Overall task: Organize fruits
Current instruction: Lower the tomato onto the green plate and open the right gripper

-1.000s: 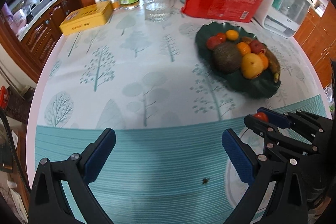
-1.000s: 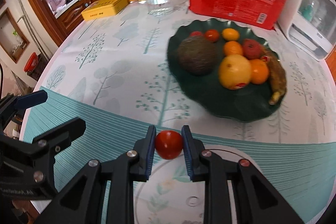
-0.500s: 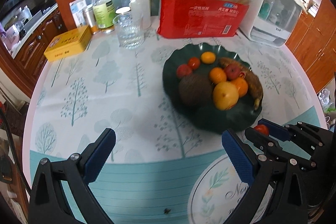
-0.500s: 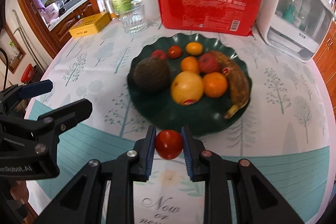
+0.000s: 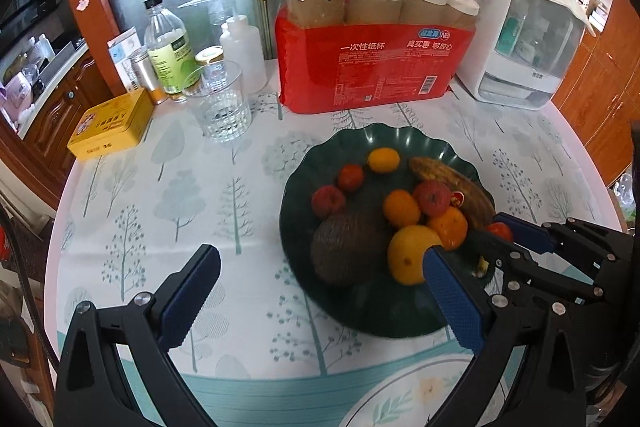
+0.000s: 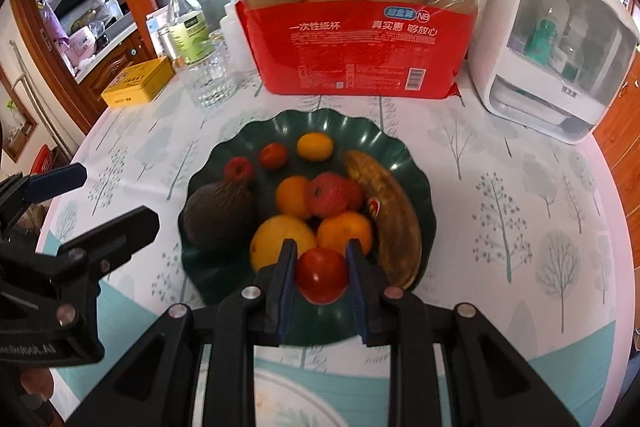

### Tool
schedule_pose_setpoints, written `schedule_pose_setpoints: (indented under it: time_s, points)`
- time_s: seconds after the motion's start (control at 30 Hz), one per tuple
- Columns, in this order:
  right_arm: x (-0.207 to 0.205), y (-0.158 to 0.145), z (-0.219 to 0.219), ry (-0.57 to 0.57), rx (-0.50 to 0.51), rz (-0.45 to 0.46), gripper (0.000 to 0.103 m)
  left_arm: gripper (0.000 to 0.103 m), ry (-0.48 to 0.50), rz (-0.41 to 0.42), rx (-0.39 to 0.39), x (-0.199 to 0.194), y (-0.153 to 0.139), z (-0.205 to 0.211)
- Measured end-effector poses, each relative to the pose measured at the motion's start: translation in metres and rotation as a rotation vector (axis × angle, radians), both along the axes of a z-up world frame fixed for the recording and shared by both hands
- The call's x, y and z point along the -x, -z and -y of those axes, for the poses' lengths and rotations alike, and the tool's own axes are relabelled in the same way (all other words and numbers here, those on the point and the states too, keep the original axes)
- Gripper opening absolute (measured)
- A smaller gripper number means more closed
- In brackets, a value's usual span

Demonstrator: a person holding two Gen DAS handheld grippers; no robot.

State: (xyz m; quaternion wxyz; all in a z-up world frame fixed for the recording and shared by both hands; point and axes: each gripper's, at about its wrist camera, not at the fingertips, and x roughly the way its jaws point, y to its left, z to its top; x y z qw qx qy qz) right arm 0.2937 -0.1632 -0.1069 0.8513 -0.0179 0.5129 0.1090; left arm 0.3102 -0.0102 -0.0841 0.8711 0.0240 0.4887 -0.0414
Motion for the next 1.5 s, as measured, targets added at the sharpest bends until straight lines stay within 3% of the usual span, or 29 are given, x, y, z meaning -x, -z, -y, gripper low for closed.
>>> schedule_pose_setpoints:
  time_s: [0.6, 0.83, 1.5]
  points:
    - [-0.032, 0.038, -0.002, 0.022, -0.038, -0.085, 0.028, 0.101, -0.032, -0.055, -0.004, -0.021, 0.021, -0.002]
    - [-0.03, 0.033, -0.001, 0.026, -0.069, -0.078, 0.048, 0.101, -0.038, -0.071, -0.006, -0.018, 0.024, -0.007]
    - [-0.008, 0.013, -0.003, 0.002, -0.032, -0.041, 0.049, 0.101, -0.06, -0.041, -0.014, 0.006, 0.004, -0.006]
